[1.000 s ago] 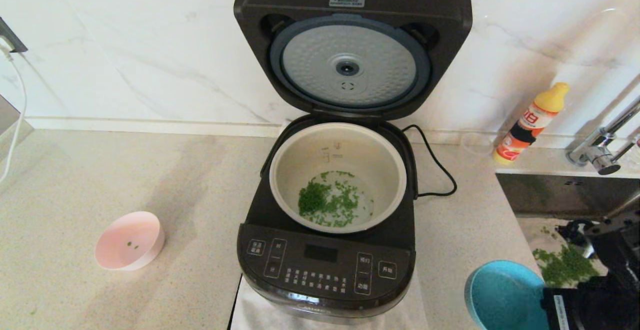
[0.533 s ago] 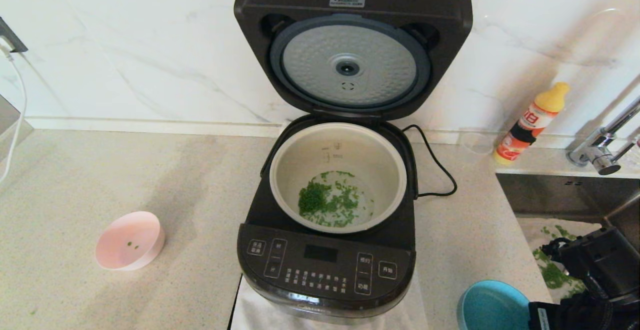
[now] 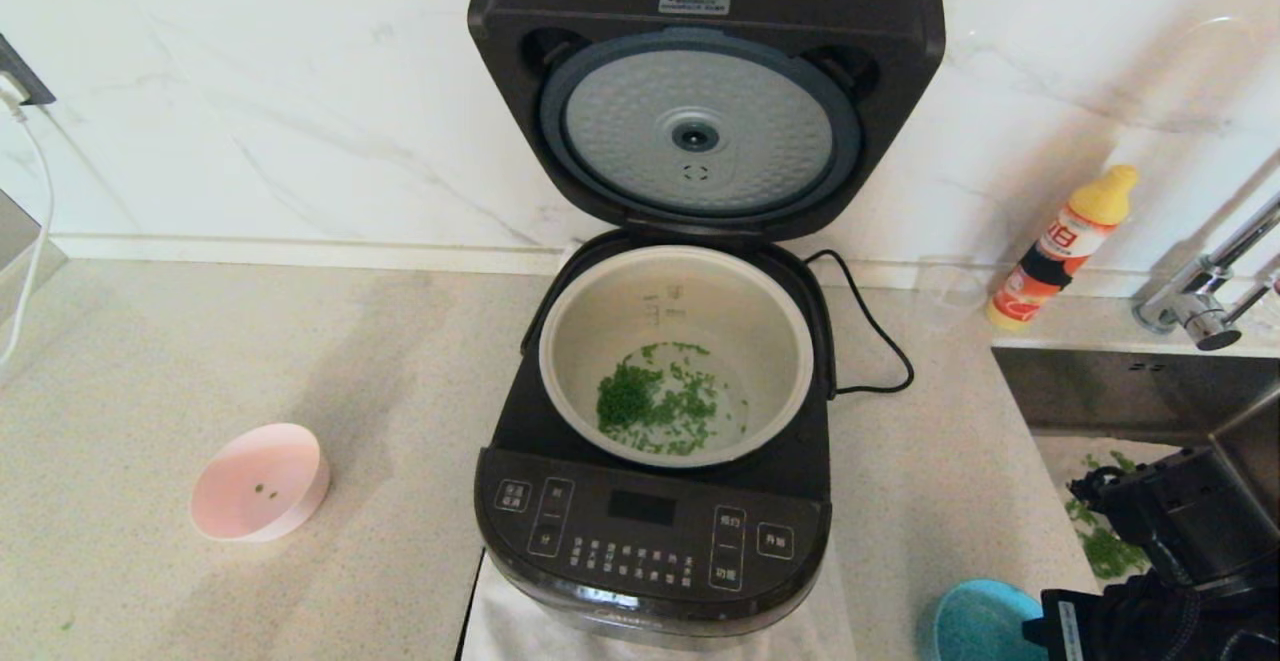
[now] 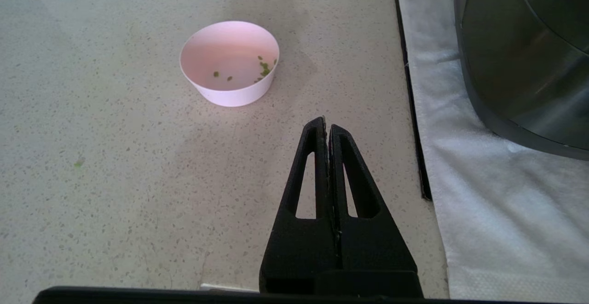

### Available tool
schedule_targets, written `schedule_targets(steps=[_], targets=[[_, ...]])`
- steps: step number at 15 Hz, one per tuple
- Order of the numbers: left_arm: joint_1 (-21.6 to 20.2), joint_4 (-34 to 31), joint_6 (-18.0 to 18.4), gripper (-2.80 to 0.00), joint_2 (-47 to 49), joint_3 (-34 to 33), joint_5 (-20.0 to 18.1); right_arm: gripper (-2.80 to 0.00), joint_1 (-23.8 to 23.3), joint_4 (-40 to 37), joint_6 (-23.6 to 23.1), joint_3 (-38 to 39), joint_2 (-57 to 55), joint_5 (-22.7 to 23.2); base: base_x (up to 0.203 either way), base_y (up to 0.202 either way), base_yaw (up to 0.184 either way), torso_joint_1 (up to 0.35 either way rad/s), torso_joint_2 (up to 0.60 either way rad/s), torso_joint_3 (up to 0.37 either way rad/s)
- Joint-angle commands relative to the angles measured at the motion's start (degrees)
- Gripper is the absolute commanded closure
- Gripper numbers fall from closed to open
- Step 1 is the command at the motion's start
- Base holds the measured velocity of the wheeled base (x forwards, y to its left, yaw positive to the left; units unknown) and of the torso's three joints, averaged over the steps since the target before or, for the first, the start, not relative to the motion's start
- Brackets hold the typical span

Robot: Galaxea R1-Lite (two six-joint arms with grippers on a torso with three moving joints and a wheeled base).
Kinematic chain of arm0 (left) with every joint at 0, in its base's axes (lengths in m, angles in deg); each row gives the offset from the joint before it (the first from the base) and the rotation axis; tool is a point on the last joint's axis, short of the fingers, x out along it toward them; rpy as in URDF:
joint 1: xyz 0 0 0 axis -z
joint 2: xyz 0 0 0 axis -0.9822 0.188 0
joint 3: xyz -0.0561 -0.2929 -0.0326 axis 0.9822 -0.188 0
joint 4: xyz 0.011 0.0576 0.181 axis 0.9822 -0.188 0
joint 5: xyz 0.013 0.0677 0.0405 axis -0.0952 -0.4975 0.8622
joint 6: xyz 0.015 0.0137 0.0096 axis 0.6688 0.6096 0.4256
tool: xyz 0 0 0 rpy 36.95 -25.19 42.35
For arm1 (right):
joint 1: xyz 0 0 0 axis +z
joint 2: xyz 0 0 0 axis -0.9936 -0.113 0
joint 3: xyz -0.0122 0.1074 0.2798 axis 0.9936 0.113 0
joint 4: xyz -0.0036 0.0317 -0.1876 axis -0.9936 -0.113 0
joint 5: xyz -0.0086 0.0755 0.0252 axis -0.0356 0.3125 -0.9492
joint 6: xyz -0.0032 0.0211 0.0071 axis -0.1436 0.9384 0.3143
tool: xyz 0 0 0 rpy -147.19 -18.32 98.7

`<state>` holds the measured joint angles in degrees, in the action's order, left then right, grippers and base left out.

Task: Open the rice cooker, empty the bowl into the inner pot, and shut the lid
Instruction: Place the bowl on the table

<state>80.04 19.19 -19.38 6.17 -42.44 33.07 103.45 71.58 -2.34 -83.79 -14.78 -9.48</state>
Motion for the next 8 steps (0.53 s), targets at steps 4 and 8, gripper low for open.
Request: schedule_targets(steps=[4,8], targets=[[0.00,0.03,0.01,0.00,0.07,-0.35,-0.06,-2.80,-0.86,-0.27,-0.24,-2.68,7.41,-4.00,0.000,0.000,0.000,0.000,0.00,0.000],[0.00,0.03,0.01,0.00,0.07,-0.35,0.03,0.00,-1.10,-5.19,-4.83,-12.20,12.98,-12.23,0.000,0.000,0.000,0.000,0.00,0.000]])
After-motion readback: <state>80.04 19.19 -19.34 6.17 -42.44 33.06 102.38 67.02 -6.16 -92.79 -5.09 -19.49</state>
